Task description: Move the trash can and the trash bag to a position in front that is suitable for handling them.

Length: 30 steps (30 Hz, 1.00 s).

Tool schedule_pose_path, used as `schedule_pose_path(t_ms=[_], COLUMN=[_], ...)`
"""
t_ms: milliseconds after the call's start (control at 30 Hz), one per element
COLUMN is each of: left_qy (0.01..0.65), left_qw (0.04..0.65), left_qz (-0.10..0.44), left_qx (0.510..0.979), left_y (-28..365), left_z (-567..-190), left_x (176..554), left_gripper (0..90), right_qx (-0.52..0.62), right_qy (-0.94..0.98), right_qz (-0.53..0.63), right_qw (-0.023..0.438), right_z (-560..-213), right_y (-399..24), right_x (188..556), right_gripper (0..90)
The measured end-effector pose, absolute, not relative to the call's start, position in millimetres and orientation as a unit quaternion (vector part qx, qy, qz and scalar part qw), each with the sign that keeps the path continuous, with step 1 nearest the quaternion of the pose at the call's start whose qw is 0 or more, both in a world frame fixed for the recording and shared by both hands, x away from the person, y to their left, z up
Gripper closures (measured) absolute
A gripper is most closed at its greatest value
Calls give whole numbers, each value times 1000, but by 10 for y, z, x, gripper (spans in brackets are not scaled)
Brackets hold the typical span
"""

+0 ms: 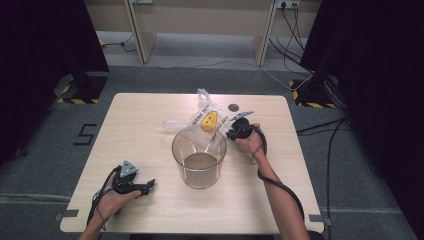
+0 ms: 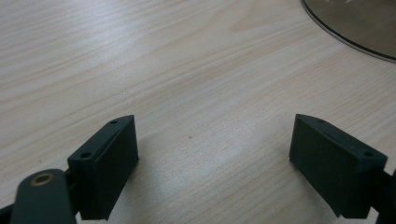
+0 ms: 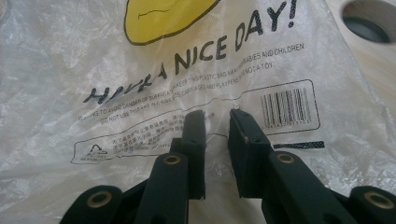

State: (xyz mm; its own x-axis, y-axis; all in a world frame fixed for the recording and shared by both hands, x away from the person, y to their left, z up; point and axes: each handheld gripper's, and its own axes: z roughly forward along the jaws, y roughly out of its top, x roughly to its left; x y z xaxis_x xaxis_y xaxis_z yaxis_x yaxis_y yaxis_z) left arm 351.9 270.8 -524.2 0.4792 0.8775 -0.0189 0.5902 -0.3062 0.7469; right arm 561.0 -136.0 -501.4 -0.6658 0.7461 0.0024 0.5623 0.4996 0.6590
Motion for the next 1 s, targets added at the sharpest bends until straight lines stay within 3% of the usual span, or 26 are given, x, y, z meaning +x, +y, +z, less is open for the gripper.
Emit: schedule_pose_path(t_ms=[467,600,1000], left_qy=[468,468,469], left_qw=[356,356,356], left_qz=[202,202,201], left_qx=[783,783,783], left_y=[2703,2702,2695], left_z=[-5243,-5243,-5244], left_x=[3527,3530,3539], left_gripper=[140,138,136], right_qx=[422,450,462], right_qy=[844,828,823], right_qz=[293,294,298], right_qw=[155,160,147], right_z=[-4969,-4979,-4953], right_y=[-2210,-2394,-2396], right_x=[4905,4638,3871], right_gripper=[682,586,438])
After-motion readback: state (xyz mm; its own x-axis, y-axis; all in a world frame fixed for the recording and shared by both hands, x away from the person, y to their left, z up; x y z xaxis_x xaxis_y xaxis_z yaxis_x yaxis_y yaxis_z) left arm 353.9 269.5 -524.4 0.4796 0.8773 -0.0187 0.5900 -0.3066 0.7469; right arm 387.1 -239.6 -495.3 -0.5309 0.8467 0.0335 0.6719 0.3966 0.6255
